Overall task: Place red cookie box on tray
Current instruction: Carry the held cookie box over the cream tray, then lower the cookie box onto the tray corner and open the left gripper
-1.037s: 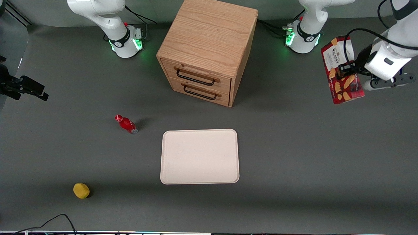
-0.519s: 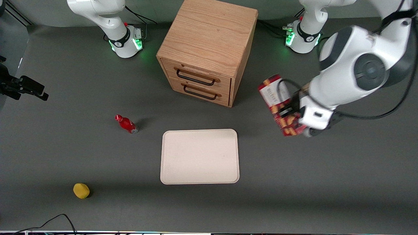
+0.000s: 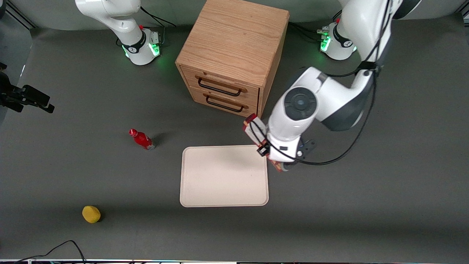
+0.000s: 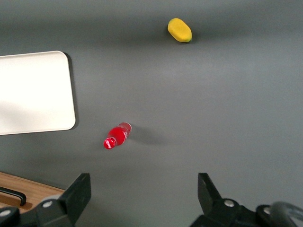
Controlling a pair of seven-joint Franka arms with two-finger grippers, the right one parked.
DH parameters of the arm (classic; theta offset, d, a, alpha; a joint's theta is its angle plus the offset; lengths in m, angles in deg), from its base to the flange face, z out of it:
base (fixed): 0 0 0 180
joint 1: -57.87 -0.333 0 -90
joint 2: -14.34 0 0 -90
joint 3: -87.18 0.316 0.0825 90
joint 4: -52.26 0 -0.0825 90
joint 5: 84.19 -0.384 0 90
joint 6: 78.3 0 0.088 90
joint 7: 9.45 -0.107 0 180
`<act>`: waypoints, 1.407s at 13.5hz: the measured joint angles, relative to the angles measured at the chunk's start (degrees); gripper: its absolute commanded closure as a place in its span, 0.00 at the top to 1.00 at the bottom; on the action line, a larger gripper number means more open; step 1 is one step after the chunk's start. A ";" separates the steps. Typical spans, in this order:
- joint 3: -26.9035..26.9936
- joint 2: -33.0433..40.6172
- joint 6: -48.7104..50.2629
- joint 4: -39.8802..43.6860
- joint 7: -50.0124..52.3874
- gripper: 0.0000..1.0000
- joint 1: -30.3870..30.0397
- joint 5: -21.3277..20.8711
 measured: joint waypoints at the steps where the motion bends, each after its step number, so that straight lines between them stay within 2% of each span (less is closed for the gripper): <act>1: 0.03 -2.23 -2.25 1.37 0.23 0.00 0.98 -2.35; 3: 0.09 -5.99 -5.95 2.48 -2.45 0.00 1.53 -5.69; 5: 0.10 -8.93 -8.20 2.90 -7.15 0.00 2.03 -7.30; 10: 0.10 -12.13 -8.91 3.10 -13.67 0.00 4.50 -11.60; 19: 2.31 -17.11 -18.72 4.33 -14.51 0.00 4.78 -12.37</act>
